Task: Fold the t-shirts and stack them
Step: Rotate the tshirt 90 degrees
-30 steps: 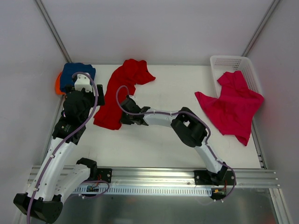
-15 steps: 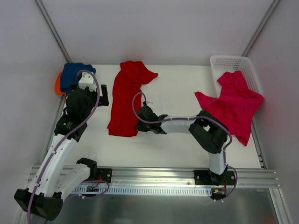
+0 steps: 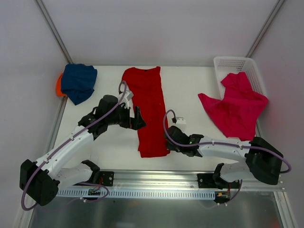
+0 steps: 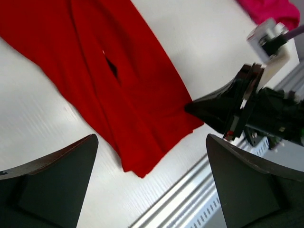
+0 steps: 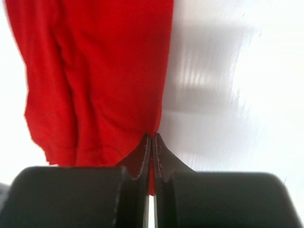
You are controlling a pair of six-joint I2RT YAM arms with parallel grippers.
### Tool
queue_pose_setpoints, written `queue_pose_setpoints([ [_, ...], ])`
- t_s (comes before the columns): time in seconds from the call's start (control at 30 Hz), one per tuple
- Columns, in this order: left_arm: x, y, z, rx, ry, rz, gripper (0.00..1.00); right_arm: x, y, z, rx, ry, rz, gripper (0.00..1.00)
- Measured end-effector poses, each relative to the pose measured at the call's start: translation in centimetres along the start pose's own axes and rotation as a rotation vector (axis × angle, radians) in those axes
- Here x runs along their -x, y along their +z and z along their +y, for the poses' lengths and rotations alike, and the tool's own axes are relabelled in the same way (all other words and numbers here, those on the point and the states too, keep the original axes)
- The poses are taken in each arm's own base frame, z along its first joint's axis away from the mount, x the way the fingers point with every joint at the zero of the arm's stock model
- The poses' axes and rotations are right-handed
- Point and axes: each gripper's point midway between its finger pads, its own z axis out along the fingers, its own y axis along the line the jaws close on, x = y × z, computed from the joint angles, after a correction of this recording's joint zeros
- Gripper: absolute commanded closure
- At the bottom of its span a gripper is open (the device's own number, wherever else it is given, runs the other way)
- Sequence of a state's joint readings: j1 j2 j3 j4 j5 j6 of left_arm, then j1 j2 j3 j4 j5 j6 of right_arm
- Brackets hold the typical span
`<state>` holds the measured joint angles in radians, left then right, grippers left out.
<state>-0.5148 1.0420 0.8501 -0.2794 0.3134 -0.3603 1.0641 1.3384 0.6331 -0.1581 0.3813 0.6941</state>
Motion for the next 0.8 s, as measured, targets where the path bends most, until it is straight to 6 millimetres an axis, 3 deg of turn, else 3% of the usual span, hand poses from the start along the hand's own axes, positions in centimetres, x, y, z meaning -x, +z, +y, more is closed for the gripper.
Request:
queue_pose_setpoints([
  [0.13,-4.3,0.7,-0.6,-0.026,-0.054,0.114,0.01,-1.0,-1.4,1.1,0.033,-0.032,-0.011,1.0],
  [0.33,-6.3,0.8,-1.3,-0.045,-0.093,0.158,0.01,-3.4,-1.2,3.1,0.017,-0.118,0.034,1.0],
  [0.53,-8.7,-0.5,-2.0,-0.089,-0.119,0.155,0.01,-5.9,-1.0,5.7,0.018,-0.19,0.066,1.0],
  [0.6,-9.7,-0.9,-1.4,-0.079,-0.131,0.145,0.01,-6.3,-1.2,6.0,0.001,-0.203,0.066,0.81],
  [0.63,-10.2,-1.1,-1.0,-0.068,-0.138,0.139,0.01,-6.5,-1.2,6.0,-0.011,-0.206,0.065,0.46],
  [0.67,-10.8,-1.3,-0.5,-0.054,-0.147,0.132,0.01,-6.6,-1.3,5.9,-0.024,-0.205,0.064,0.28],
  [0.73,-11.4,-1.5,-0.1,-0.042,-0.156,0.123,0.01,-6.7,-1.5,5.1,-0.059,-0.222,0.055,0.06],
  [0.8,-11.4,-1.8,0.0,-0.041,-0.157,0.111,0.01,-6.7,-1.8,4.0,-0.107,-0.241,0.045,0.01],
])
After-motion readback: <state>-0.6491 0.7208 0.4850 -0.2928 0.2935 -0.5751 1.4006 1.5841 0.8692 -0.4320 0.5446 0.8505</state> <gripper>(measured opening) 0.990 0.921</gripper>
